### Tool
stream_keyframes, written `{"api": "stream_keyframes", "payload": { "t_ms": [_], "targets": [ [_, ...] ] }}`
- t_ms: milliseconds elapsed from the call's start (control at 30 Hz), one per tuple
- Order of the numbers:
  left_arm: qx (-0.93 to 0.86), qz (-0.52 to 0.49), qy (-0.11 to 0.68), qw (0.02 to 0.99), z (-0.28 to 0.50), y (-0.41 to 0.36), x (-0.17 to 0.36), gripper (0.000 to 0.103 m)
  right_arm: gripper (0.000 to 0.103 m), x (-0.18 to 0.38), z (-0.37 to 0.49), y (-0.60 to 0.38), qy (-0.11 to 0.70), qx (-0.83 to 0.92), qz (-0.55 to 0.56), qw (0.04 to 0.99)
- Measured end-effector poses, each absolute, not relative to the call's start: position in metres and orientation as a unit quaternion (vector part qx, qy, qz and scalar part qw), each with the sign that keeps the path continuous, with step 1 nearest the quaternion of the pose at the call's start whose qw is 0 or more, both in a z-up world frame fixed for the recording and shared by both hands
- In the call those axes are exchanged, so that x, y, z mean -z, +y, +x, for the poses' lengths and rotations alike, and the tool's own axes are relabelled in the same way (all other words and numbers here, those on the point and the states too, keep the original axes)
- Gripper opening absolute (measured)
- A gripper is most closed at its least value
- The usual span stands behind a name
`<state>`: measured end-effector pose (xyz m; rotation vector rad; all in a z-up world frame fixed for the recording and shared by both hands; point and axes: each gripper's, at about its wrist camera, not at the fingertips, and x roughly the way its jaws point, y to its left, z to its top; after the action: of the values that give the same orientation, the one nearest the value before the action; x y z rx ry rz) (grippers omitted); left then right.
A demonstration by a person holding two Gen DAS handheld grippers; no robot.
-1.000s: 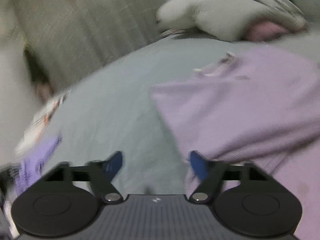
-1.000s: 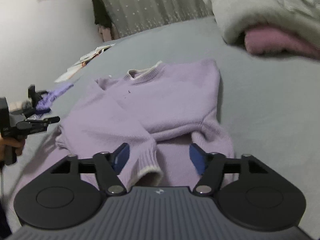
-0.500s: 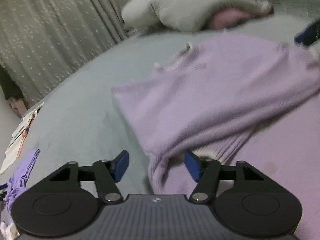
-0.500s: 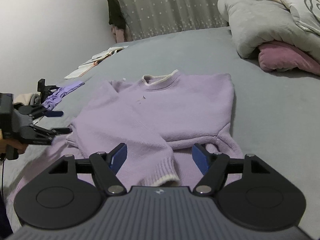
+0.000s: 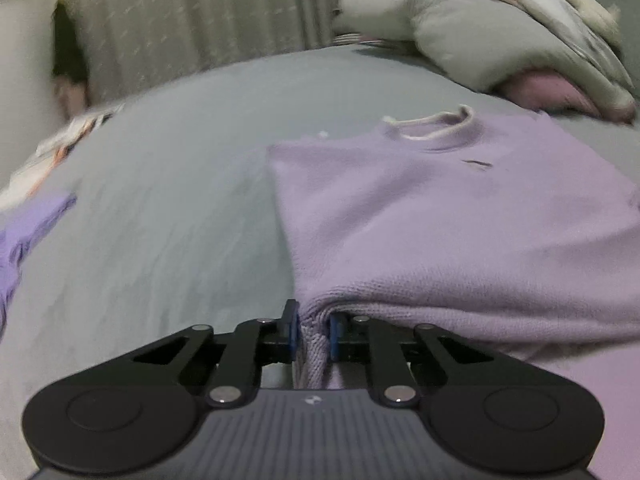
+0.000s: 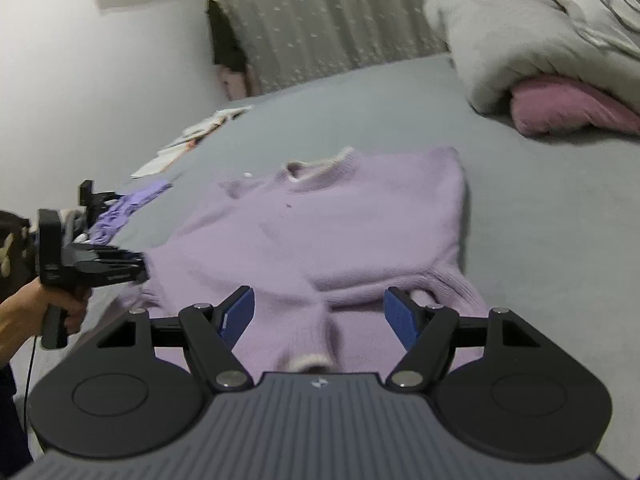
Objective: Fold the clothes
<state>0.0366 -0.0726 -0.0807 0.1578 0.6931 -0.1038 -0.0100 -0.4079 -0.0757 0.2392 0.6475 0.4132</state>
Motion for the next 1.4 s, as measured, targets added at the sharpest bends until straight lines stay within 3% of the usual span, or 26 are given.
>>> {"api": "stream_keyframes", "payload": {
  "t_ms": [233,400,433,467,533,867,1000,1100,1167,1233,1333,1400],
  "targets": [
    [0.05,0.026,0.35,0.935,0.027,-0.057,0.075,0.018,0.073,0.094,-0.004,-0.373,0.36,-0.174,-0.012,0.917],
    [0.044,-0.01,0.358,0.933,0.025,-0.05,0.068,0.02,0.072,0.092,-0.003,-0.367,0.344,-0.16,-0.048,0.924],
    [0.039,0.0,0.355,0.934,0.024,-0.053,0.068,0.022,0.065,0.092,-0.003,-0.366,0.341,-0.169,-0.044,0.924],
    [0.037,0.008,0.354,0.934,0.023,-0.055,0.069,0.022,0.042,0.092,-0.003,-0.365,0.338,-0.178,-0.039,0.923],
    [0.034,0.025,0.351,0.935,0.02,-0.059,0.07,0.022,0.009,0.093,0.001,-0.364,0.34,-0.203,-0.018,0.918],
    [0.016,0.045,0.351,0.935,0.02,-0.066,0.072,0.025,0.007,0.075,0.003,-0.381,0.309,-0.19,0.015,0.932],
    [0.014,0.081,0.349,0.934,0.017,-0.069,0.074,0.035,0.008,0.097,0.012,-0.37,0.348,-0.174,-0.031,0.921],
    [0.016,0.107,0.345,0.932,0.013,-0.07,0.074,0.038,0.012,0.092,0.014,-0.375,0.345,-0.175,-0.016,0.922],
    [0.017,0.134,0.342,0.93,0.01,-0.073,0.074,0.04,0.029,0.085,0.013,-0.386,0.336,-0.174,-0.003,0.926],
    [0.015,0.16,0.337,0.928,0.007,-0.076,0.074,0.043,0.035,0.08,0.013,-0.396,0.325,-0.168,0.006,0.931],
    [0.015,0.166,0.337,0.927,0.008,-0.075,0.075,0.044,0.035,0.073,0.011,-0.404,0.295,-0.118,-0.04,0.947],
    [0.015,0.163,0.338,0.927,0.008,-0.074,0.075,0.044,0.035,0.075,0.01,-0.399,0.285,-0.081,-0.129,0.946]
  ]
}}
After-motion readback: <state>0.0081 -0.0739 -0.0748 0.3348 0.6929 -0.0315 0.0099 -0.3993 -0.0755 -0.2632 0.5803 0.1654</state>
